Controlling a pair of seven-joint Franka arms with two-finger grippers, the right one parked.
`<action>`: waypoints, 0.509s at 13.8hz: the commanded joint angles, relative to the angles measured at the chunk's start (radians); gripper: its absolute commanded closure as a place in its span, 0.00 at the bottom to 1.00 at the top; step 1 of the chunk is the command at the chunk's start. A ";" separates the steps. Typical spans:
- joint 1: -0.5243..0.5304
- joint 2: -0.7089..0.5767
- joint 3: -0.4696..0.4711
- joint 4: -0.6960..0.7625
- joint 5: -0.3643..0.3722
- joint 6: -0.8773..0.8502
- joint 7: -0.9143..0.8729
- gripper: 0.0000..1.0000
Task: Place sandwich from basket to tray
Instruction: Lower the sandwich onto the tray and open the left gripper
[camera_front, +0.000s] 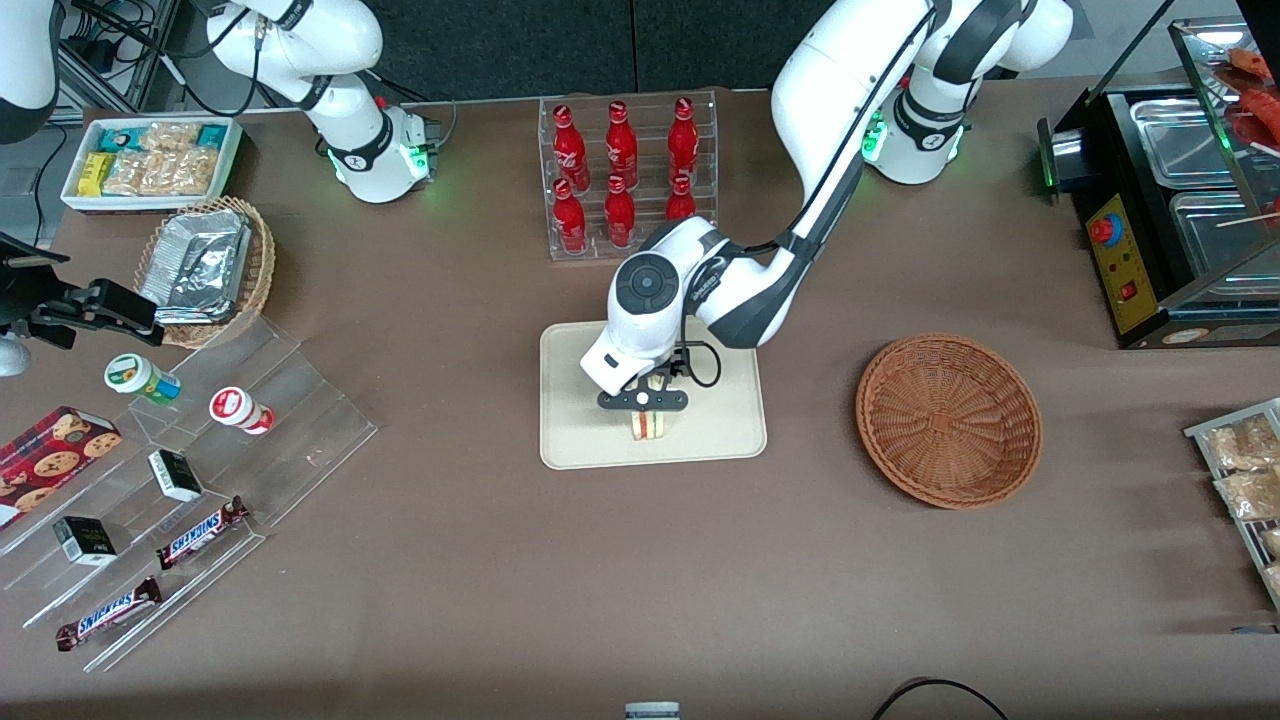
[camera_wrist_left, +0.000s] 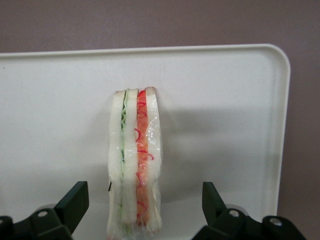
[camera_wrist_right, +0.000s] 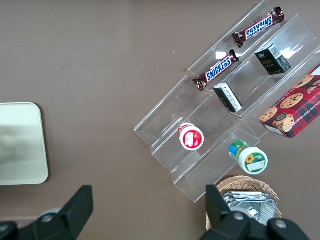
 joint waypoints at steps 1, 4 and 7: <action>0.000 -0.070 0.013 -0.006 0.015 -0.066 0.008 0.00; 0.035 -0.133 0.013 -0.018 0.015 -0.122 0.018 0.00; 0.089 -0.189 0.013 -0.027 0.033 -0.184 0.054 0.00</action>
